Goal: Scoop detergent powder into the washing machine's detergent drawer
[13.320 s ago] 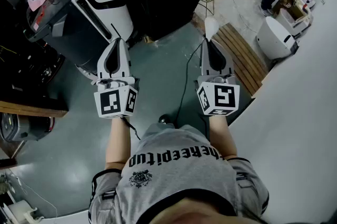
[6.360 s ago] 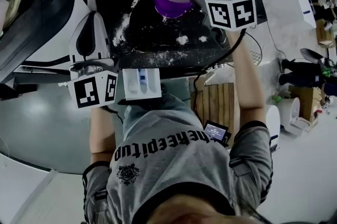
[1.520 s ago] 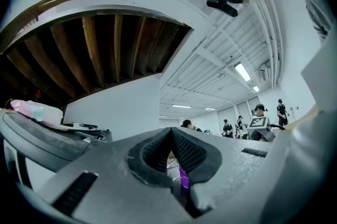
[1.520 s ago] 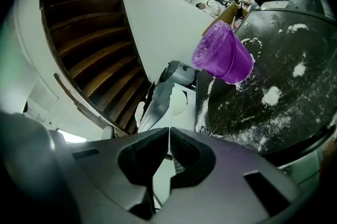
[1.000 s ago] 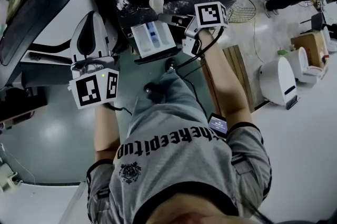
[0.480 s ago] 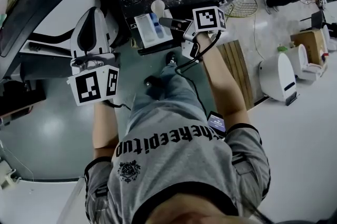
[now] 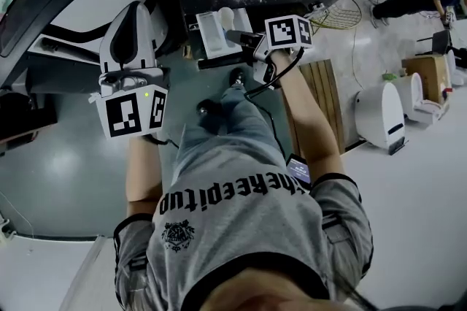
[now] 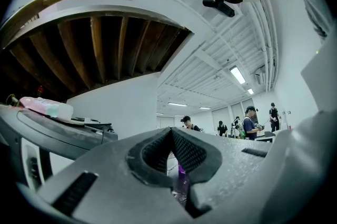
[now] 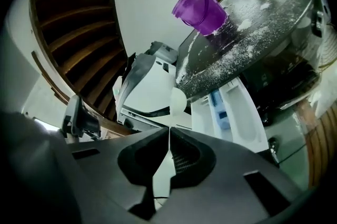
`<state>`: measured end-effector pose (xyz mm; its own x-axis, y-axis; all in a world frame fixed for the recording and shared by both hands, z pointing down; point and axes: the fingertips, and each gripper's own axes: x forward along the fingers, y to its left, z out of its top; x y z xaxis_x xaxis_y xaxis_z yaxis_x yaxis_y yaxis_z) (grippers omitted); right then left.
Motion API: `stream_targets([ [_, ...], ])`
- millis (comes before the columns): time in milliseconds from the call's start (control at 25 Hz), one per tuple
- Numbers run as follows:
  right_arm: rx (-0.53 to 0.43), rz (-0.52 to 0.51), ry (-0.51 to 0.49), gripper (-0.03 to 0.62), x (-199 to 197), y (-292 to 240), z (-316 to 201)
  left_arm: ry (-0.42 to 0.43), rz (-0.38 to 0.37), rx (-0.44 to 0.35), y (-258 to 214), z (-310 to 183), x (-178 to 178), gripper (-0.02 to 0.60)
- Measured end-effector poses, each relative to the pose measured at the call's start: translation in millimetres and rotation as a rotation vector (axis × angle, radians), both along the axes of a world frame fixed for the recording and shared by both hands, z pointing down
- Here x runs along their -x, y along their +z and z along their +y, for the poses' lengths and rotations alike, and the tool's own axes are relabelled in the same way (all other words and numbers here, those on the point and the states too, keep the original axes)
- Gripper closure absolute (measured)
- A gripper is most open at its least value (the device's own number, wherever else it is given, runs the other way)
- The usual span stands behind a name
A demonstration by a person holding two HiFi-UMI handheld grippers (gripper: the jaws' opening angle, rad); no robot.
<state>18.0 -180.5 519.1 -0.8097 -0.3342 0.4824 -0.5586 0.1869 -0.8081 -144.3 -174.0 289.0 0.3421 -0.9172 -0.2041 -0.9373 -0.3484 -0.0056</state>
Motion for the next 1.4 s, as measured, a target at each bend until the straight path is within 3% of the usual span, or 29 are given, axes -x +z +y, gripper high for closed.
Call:
stream_targets([
  [680,-0.023,0.388,-0.140,0.589,8,56,6,-0.107,0.022,0.032,15,17,48,0.578],
  [1320,-0.229,0.873,-0.387,0.589,2,85,3,-0.148,0.029,0.049,22,23,67,0.578],
  [1400,-0.257,0.887,-0.427,0.589,8,88,6,-0.150,0.030,0.051,23,23,68,0.578],
])
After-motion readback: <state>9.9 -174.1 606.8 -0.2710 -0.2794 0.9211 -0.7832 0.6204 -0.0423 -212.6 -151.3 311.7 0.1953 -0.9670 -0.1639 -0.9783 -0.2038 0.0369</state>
